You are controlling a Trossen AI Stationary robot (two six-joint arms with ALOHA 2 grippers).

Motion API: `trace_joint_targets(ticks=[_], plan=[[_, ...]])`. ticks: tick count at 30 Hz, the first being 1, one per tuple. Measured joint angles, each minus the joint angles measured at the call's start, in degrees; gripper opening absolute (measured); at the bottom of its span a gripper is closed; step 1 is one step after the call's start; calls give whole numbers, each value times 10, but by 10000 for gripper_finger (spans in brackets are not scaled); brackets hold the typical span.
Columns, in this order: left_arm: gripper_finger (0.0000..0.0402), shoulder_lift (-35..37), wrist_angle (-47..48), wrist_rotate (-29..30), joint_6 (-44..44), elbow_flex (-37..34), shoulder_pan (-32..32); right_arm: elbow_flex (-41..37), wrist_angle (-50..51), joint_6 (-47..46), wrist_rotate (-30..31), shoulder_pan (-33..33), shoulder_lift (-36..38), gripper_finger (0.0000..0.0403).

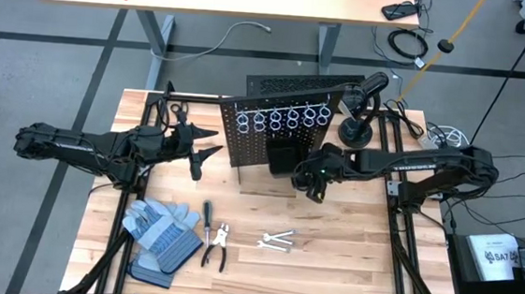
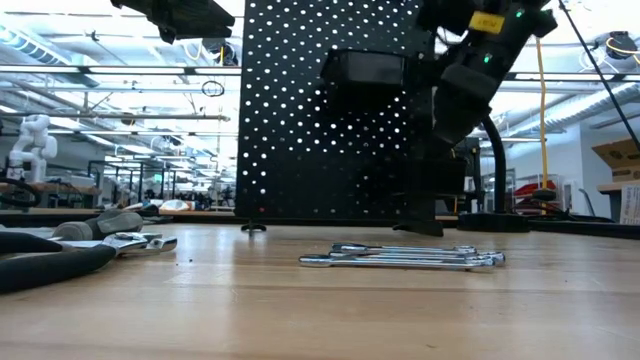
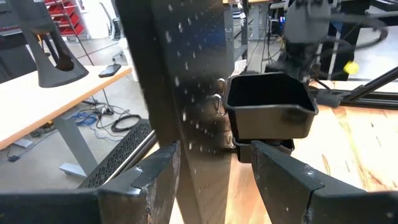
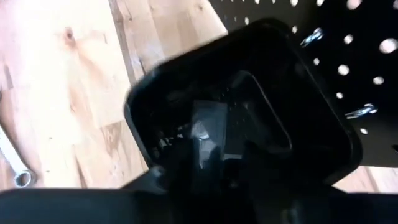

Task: Hang tools onto peg board
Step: Remove the black utility knife blades from the bottom black bin of the black pegboard

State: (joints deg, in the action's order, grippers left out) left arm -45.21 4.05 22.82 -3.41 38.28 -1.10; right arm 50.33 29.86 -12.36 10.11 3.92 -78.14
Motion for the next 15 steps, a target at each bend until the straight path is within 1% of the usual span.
trace_joint_targets(ticks=[3, 6, 10, 15], plan=[[206, 0, 0, 0, 0, 0, 0, -1, -13, 10, -16, -2, -25, 184], [206, 0, 0, 0, -1, 0, 0, 0, -32, 17, -21, -5, -48, 208], [206, 0, 0, 0, -2, 0, 0, 1, -54, 14, -8, -7, -71, 218], [206, 0, 0, 0, -2, 0, 0, 1, -73, 12, -10, -6, -87, 213]])
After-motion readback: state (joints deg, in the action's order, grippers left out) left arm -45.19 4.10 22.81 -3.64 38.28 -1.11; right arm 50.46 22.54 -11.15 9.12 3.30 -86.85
